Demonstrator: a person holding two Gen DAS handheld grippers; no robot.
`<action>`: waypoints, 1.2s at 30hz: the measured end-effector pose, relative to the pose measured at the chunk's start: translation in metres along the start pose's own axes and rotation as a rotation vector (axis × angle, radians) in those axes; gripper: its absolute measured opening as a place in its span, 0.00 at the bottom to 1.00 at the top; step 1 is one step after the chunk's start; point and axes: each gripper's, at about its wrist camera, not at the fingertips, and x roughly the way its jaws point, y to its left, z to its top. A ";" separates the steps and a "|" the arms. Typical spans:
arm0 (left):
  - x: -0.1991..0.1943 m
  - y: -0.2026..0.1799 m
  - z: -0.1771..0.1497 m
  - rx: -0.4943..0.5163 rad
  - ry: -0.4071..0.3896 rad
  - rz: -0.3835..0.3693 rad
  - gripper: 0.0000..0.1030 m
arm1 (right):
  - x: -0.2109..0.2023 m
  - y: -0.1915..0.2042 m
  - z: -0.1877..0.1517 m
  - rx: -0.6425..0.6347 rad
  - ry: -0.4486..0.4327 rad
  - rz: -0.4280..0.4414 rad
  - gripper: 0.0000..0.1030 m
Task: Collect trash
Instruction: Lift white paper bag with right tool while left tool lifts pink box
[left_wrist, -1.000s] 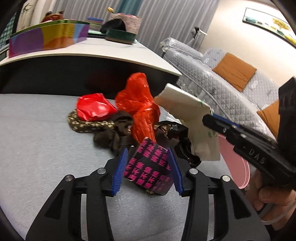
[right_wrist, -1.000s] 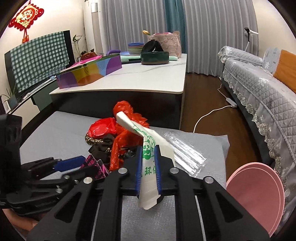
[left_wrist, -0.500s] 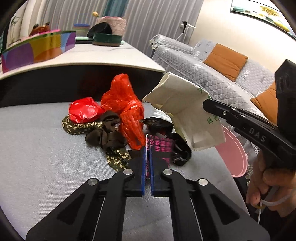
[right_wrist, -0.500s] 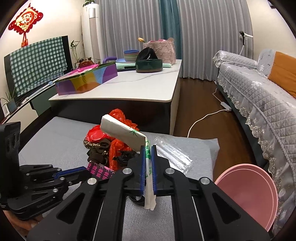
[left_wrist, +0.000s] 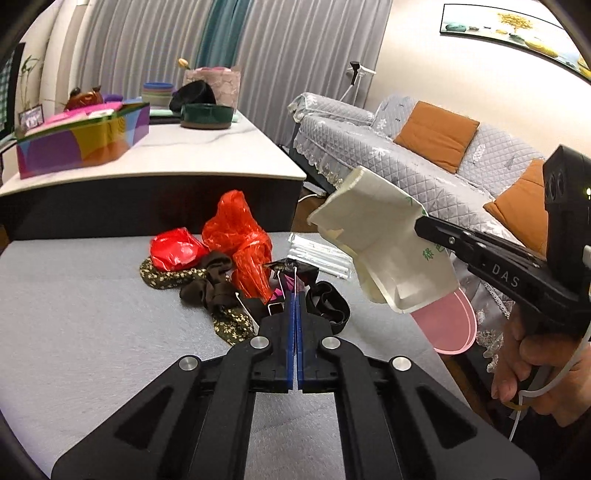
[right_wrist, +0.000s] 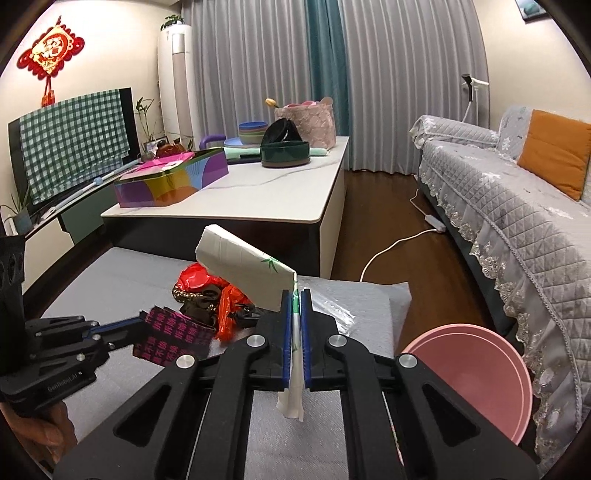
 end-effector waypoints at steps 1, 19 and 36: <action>-0.002 0.000 0.001 0.000 -0.005 0.002 0.00 | -0.002 0.000 -0.001 -0.001 -0.002 -0.003 0.05; -0.023 -0.014 0.005 0.014 -0.055 0.074 0.00 | -0.035 -0.036 -0.009 0.058 -0.042 -0.063 0.05; -0.024 -0.016 0.008 0.009 -0.062 0.092 0.00 | -0.043 -0.046 -0.005 0.075 -0.073 -0.076 0.05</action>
